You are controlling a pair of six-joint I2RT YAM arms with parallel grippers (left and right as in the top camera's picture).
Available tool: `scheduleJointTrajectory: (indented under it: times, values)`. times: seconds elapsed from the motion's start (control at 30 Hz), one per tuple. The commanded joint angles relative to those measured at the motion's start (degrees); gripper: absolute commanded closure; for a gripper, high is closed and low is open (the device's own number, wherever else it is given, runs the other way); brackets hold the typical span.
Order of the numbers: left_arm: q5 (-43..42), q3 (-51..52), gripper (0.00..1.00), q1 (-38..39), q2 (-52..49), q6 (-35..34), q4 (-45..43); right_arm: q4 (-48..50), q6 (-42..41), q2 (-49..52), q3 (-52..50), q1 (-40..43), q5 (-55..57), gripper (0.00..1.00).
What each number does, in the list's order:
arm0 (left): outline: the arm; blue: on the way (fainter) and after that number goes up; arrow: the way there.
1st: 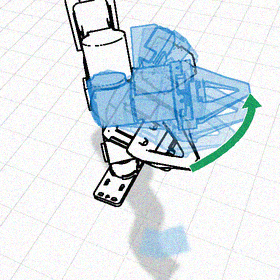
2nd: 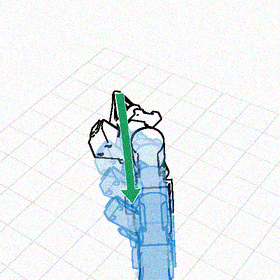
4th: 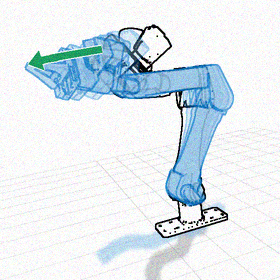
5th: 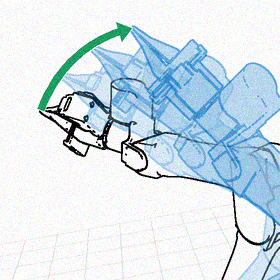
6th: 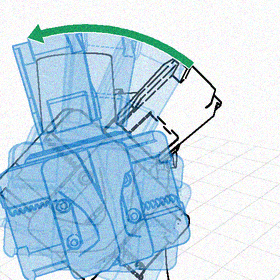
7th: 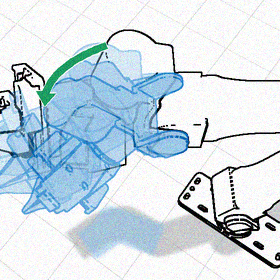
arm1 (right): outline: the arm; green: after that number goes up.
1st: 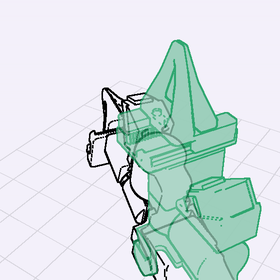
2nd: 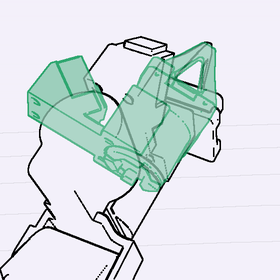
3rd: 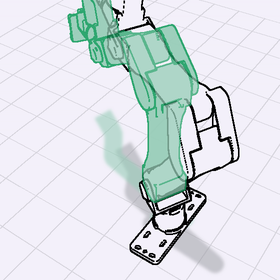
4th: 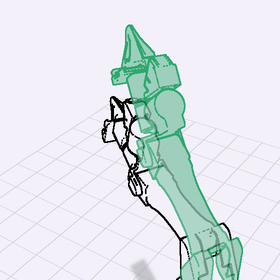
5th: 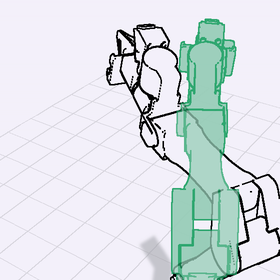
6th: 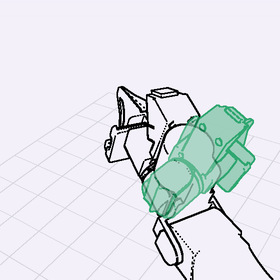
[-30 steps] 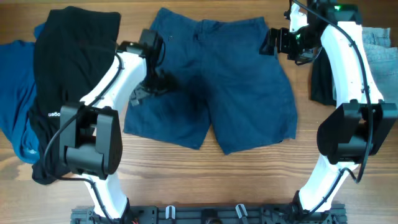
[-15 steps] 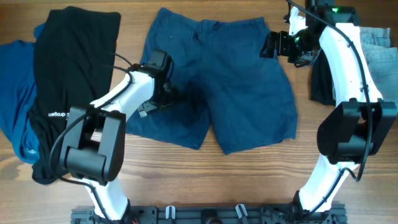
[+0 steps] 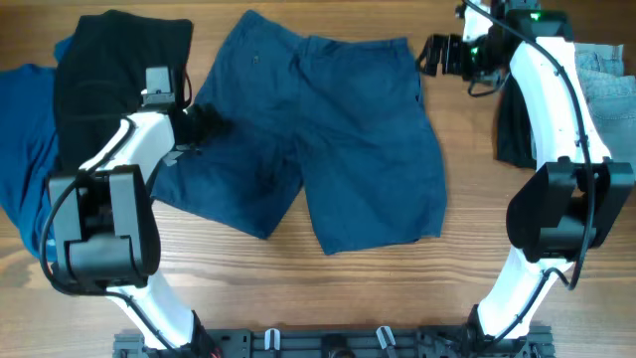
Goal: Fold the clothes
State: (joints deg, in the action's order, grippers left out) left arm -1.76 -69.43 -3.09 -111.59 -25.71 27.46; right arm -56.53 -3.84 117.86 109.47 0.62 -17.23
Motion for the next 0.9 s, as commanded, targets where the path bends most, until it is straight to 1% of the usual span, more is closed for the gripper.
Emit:
scheduleJointTrajectory:
  times: [0.0, 0.17, 0.27, 0.3, 0.47, 0.53, 0.57, 0.6, 0.63, 0.67, 0.7, 0.77, 0.87]
  values:
    - [-5.1, -1.1, 0.00, 1.2, -0.4, 2.4, 2.3, 8.1, 1.3, 2.3, -0.3, -0.3, 0.4, 0.01]
    - [-5.1, -2.2, 0.00, 5.6, 6.4, 3.0, 4.2, 22.3, 4.1, 9.7, -0.3, -2.0, 0.7, 0.01]
    - [-5.1, -2.2, 0.00, 8.4, 12.9, 2.8, 7.2, 29.0, 5.4, 15.6, -0.3, -2.9, 0.0, 0.10]
    - [-5.0, -2.2, 0.00, 9.1, 14.6, 2.8, 8.3, 30.3, 5.4, 17.2, -0.3, -3.1, -0.3, 0.12]
    - [-5.0, -2.2, 0.00, 11.2, 19.4, 2.8, 11.9, 34.1, 5.2, 22.5, -0.3, -4.1, -0.5, 0.17]
    - [-5.0, -2.2, 0.00, 11.9, 19.4, 2.8, 12.3, 34.5, 5.1, 24.2, -0.3, -4.6, -1.3, 0.23]
    - [-5.0, -2.2, 0.01, 12.1, 19.4, 2.8, 12.3, 34.7, 4.9, 24.7, -0.3, -4.8, -1.3, 0.32]
    - [-5.0, -2.2, 0.00, 12.5, 19.4, 2.8, 12.2, 35.0, 4.2, 25.2, -0.3, -5.0, -1.3, 0.62]
    - [-5.0, -2.2, 0.01, 12.7, 19.4, 2.8, 12.0, 35.2, 3.4, 25.2, -0.3, -5.1, -1.1, 0.75]
    - [-5.0, -2.2, 0.00, 12.9, 19.4, 2.6, 11.9, 35.6, 3.0, 25.2, -0.3, -5.1, -0.8, 0.91]
    - [-5.0, -2.2, 0.01, 13.1, 19.3, 2.5, 11.8, 35.7, 1.9, 24.9, -0.2, -5.1, 0.0, 0.96]
    - [-5.0, -2.2, 0.00, 13.6, 19.3, 2.6, 11.8, 34.6, -0.6, 24.2, 0.9, -4.6, 1.9, 0.96]
    - [-4.6, -2.2, 0.01, 14.8, 19.2, 2.5, 11.8, 29.0, -5.2, 21.7, 3.6, -2.6, 4.8, 0.96]
